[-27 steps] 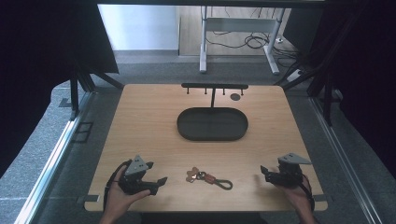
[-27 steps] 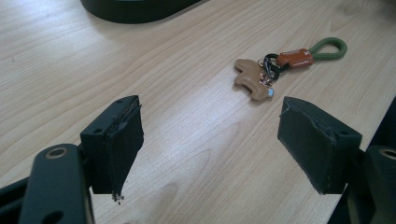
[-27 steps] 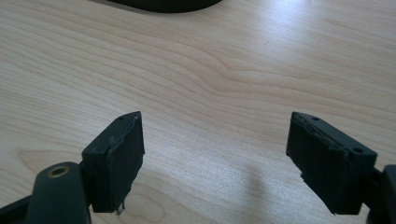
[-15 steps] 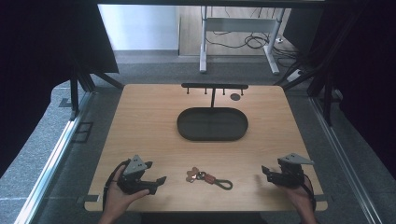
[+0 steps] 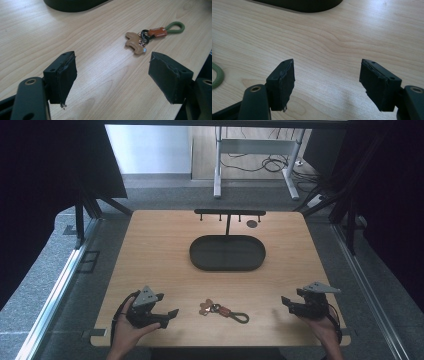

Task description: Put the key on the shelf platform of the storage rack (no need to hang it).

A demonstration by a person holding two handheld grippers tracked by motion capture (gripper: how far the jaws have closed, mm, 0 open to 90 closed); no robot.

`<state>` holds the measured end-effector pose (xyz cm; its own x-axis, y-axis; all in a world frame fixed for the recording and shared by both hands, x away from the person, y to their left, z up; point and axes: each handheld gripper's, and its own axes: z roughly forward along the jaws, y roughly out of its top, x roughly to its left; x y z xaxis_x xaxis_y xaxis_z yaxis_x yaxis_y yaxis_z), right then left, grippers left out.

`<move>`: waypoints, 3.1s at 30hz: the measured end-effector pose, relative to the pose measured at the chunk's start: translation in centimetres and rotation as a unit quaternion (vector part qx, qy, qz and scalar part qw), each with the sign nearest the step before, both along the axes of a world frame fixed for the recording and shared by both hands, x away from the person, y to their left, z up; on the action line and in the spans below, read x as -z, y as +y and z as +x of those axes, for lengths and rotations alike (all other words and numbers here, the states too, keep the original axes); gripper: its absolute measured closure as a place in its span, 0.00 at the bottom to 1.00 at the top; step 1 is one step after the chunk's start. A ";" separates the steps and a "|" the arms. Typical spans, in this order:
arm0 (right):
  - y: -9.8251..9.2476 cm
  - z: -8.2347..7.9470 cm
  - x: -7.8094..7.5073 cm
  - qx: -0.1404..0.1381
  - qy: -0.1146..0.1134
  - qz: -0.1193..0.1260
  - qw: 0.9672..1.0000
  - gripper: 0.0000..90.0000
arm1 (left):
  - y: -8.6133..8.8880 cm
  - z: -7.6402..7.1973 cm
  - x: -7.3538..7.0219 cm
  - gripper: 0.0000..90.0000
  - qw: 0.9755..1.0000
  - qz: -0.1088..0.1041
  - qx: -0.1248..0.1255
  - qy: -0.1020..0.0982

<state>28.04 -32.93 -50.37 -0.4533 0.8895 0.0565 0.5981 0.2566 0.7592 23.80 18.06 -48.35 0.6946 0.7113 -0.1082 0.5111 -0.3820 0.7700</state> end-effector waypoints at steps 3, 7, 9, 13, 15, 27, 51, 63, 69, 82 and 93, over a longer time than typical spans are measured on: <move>0.1 0.2 -0.5 -0.008 0.002 -0.002 1.000 0.33 | 0.3 0.0 -0.3 0.25 1.000 -0.007 -0.003 -0.002; 0.1 0.2 -1.1 -0.017 0.000 0.003 1.000 0.34 | 0.5 0.0 -0.3 0.25 1.000 -0.008 -0.006 -0.002; 0.3 0.4 -1.7 -0.033 0.004 0.001 0.999 0.35 | 0.4 0.0 -0.3 0.25 1.000 -0.007 -0.005 -0.002; 0.9 0.7 -2.9 -0.055 0.010 -0.018 0.998 0.37 | 0.3 0.0 -0.3 0.25 1.000 -0.004 -0.002 -0.003; 1.0 0.8 -3.3 -0.060 0.013 -0.021 0.998 0.37 | 0.3 0.0 -0.3 0.25 1.000 -0.005 -0.003 -0.002; 2.9 1.9 -6.2 -0.123 0.034 -0.043 0.991 0.40 | 0.0 0.0 -0.3 0.25 1.000 0.000 0.000 0.000; 7.3 3.2 -8.0 -0.199 0.073 -0.104 0.972 0.46 | -0.2 -0.1 -0.4 0.25 1.000 -0.003 0.006 -0.003; 10.8 3.9 -8.4 -0.241 0.101 -0.135 0.956 0.48 | -0.3 -0.2 -0.4 0.25 1.000 -0.001 0.010 -0.002; 12.0 4.1 -8.1 -0.256 0.113 -0.143 0.949 0.48 | -0.2 -0.2 -0.5 0.25 1.000 -0.002 0.009 -0.002; 15.0 4.6 -7.7 -0.285 0.128 -0.164 0.936 0.49 | -0.1 -0.3 -0.6 0.25 1.000 -0.003 0.008 -0.004; 17.4 4.8 -6.4 -0.316 0.148 -0.181 0.920 0.49 | 0.1 -0.3 -0.7 0.25 1.000 -0.007 0.008 -0.006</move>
<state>32.80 -15.52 -43.97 -0.8982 0.4393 0.0125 0.4102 0.8278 0.3827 23.53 18.13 -47.66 0.7074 0.6984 -0.1087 0.4950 -0.3797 0.7815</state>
